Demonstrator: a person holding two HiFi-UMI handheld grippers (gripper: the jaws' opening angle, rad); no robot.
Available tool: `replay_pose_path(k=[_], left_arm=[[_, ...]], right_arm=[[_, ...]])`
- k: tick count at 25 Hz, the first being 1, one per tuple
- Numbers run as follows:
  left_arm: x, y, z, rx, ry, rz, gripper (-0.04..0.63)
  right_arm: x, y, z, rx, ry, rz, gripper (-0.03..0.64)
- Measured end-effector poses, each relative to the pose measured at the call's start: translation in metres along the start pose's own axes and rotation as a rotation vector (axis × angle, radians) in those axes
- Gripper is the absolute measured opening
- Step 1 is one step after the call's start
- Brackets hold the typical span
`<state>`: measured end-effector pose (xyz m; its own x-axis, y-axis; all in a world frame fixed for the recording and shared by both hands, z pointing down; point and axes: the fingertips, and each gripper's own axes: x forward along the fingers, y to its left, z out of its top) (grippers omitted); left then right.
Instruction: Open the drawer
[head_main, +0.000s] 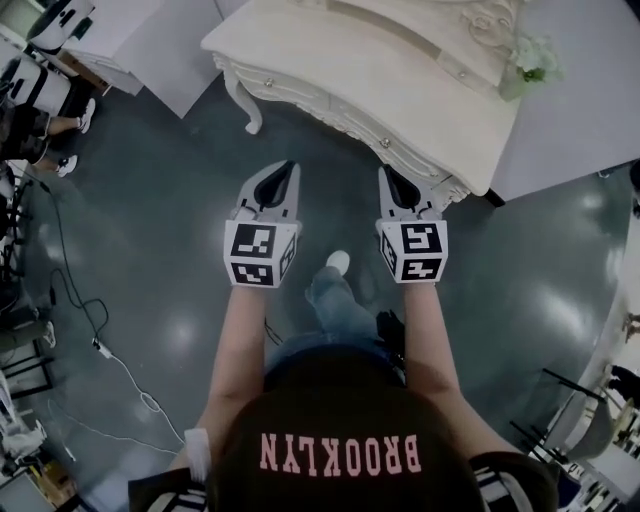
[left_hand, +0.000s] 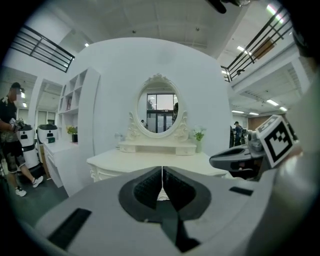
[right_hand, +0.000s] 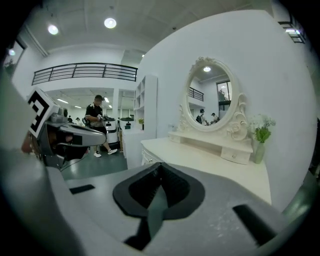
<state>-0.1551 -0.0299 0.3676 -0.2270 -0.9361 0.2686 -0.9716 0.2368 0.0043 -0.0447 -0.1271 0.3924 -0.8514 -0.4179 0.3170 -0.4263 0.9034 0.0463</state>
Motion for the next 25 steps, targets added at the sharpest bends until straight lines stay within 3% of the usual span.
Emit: replay_pose_path(k=[9, 20, 25], left_arm=[[0.098, 0.009, -0.007, 0.04, 0.096, -0.155, 0.006], [0.149, 0.011, -0.018, 0.055, 0.155, -0.249, 0.006], [0.175, 0.005, -0.025, 0.1, 0.191, -0.38, 0.006]], right_arm=[[0.061, -0.056, -0.019, 0.094, 0.09, -0.089, -0.003], [0.078, -0.082, -0.05, 0.16, 0.167, -0.19, -0.002], [0.08, -0.083, -0.066, 0.251, 0.191, -0.271, -0.002]])
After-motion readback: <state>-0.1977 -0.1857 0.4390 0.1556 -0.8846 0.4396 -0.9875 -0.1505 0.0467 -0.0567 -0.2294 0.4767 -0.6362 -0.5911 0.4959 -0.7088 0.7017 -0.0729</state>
